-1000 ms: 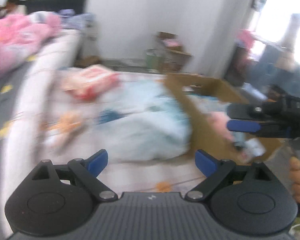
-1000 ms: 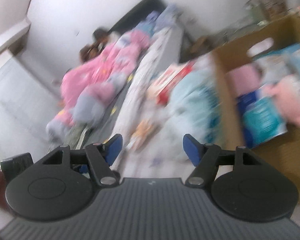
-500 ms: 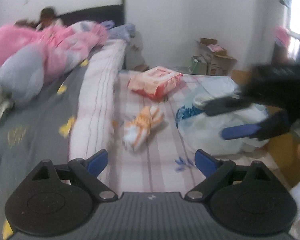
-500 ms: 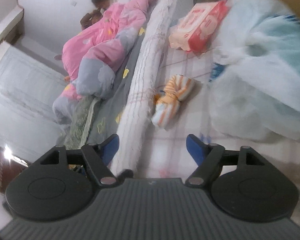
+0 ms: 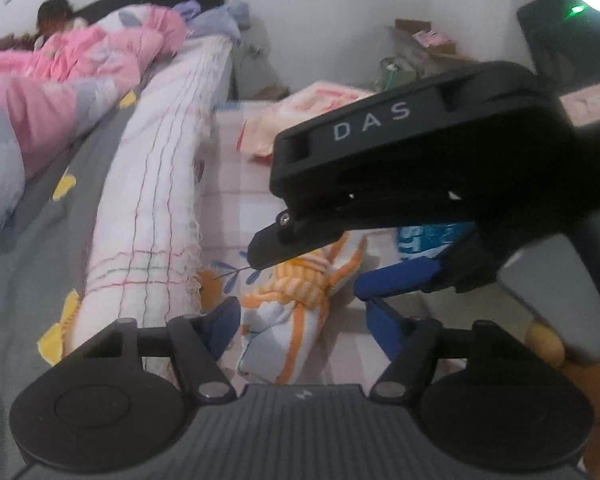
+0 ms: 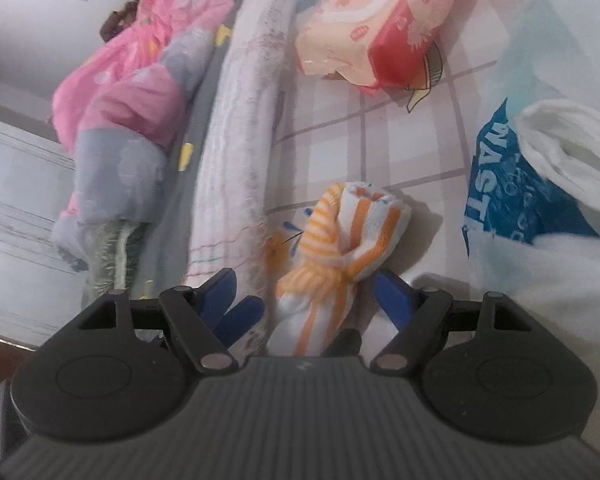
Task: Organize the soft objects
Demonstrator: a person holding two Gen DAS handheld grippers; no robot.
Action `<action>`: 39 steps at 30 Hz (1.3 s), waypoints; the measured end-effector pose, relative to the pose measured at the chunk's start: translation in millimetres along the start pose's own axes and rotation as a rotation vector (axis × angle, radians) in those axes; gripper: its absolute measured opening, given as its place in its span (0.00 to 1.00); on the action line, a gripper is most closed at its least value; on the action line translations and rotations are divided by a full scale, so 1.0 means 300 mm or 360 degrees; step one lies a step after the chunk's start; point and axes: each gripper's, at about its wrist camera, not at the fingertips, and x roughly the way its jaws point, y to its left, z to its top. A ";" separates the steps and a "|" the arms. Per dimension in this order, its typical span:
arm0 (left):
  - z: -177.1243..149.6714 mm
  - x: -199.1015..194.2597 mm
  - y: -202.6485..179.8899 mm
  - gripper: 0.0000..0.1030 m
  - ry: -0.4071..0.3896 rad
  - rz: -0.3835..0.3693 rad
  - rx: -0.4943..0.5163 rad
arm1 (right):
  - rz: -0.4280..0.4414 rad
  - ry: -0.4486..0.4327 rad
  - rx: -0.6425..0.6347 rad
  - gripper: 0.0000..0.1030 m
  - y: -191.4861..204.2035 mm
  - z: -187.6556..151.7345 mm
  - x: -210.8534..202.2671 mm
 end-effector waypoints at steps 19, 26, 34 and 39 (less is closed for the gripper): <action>0.062 -0.042 0.037 0.39 -0.0007 0.0076 -0.0171 | 0.0114 -0.0090 0.0136 0.34 -0.028 0.035 0.011; 0.160 -0.235 -0.042 0.39 -0.0229 0.0068 -0.0144 | 0.0199 -0.0272 -0.0004 0.34 0.080 0.069 -0.215; 0.284 -0.391 -0.320 0.39 -0.0437 -0.0079 -0.0025 | 0.0170 -0.0535 -0.0094 0.34 0.038 0.105 -0.621; 0.309 -0.453 -0.543 0.39 -0.0463 -0.0260 0.0058 | 0.0075 -0.0665 -0.0103 0.34 -0.084 0.091 -0.897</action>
